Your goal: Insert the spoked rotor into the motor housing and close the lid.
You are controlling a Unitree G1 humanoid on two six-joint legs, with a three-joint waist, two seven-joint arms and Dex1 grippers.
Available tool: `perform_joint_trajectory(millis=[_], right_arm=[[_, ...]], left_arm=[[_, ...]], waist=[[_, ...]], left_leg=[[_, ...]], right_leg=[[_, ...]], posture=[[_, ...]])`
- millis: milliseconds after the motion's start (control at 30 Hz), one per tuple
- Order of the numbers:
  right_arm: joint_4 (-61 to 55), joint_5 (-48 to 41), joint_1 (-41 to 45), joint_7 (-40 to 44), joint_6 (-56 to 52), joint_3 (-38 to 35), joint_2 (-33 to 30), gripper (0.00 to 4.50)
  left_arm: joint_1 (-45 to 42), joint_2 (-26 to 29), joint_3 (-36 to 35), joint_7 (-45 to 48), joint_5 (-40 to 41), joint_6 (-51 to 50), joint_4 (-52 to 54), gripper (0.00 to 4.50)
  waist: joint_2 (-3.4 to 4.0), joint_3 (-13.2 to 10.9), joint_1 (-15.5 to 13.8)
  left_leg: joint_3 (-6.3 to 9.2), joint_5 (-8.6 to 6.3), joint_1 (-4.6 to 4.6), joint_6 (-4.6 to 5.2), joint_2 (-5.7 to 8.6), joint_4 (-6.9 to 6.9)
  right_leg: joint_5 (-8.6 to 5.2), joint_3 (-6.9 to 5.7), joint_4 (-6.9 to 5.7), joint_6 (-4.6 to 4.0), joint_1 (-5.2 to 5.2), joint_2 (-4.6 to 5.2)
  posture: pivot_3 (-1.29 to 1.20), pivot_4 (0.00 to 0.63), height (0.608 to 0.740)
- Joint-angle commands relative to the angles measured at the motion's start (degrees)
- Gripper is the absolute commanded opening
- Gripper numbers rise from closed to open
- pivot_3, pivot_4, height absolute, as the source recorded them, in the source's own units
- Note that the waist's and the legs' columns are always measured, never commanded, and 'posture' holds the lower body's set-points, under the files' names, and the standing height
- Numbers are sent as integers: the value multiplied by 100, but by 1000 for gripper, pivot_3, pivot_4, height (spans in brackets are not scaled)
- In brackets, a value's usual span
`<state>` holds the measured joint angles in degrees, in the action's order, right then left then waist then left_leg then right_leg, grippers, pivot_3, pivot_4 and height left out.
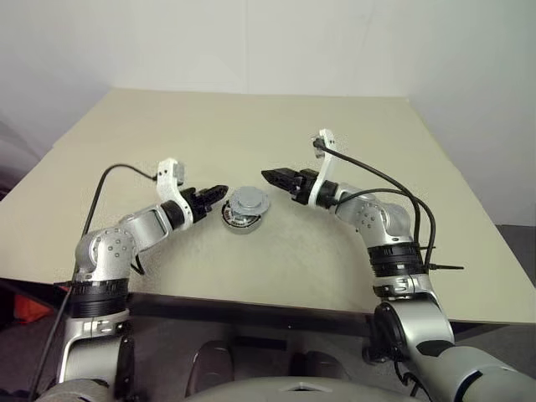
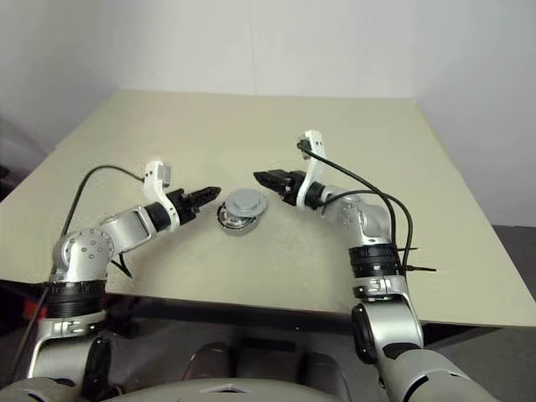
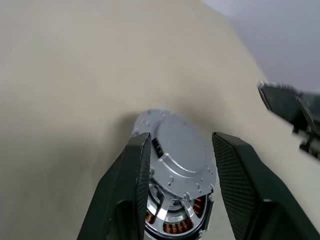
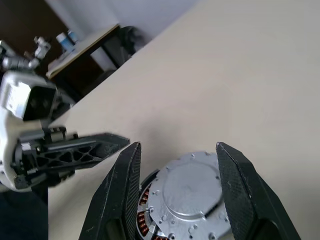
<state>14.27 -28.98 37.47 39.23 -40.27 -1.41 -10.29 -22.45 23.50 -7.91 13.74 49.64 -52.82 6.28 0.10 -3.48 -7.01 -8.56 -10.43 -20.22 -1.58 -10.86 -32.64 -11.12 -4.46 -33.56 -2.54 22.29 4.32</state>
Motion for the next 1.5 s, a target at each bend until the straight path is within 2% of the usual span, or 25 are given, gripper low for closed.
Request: perform_joint_trajectory(millis=[33,133,300,500,633,733,867,1067,1500], right_arm=[[-188,179,-56,433,611,249,-30,2656],[40,406,-72,692,1047,439,-47,2656],[742,1254,49,695,1994,877,-125,2656],[1669,1992,236,401,2782,1147,-8,2656],[1949,2076,344,305,3089,1034,154,2656],[2027,2058,434,341,3152,982,212,3265],[1845,1961,475,418,3034,960,316,4464],[1991,2091,558,395,3091,1083,605,4464],[3535,2370,1177,0,3768,996,1183,4464]], left_arm=[[94,264,589,688,-1216,1333,199,2047],[91,357,769,1010,-1808,1984,-37,2047],[158,170,701,1114,-2414,2874,-396,2047],[379,-245,167,1065,-2216,3068,-582,2047],[544,-130,-37,1258,-2244,3056,-632,2047],[637,-65,-149,1326,-2269,2996,-653,2047],[770,-15,-239,1408,-2251,2905,-619,2047],[816,-33,-279,1463,-2226,2766,-545,2047],[872,-152,-219,1373,-2293,2660,-368,2047]], waist=[[0,0,6],[0,0,11],[0,0,27],[0,0,140],[0,-1,202],[0,-1,248],[0,-1,257],[0,-1,286],[3,-2,309]], left_leg=[[1,0,0,1,0,-1],[-1,0,0,0,-2,-4],[-1,0,6,0,-2,-14],[-5,1,0,0,-3,-21],[-4,-1,1,2,-5,-20],[-4,-5,1,9,-8,-20],[-3,-13,3,23,-6,-21],[-4,-13,4,23,-8,-21],[-2,-13,5,23,-11,-21]], right_leg=[[0,1,0,0,0,0],[1,1,-5,-1,1,0],[4,4,-15,-6,-3,0],[25,4,-24,-45,0,0],[25,4,-24,-54,4,-1],[25,3,-26,-61,7,-2],[26,4,-25,-62,3,-1],[28,4,-27,-68,4,-1],[32,5,-29,-76,6,-1]], posture=[[0,0,740],[0,0,740],[0,0,740],[0,0,740],[0,0,740],[0,0,740],[0,0,740],[0,0,740],[0,0,740]])
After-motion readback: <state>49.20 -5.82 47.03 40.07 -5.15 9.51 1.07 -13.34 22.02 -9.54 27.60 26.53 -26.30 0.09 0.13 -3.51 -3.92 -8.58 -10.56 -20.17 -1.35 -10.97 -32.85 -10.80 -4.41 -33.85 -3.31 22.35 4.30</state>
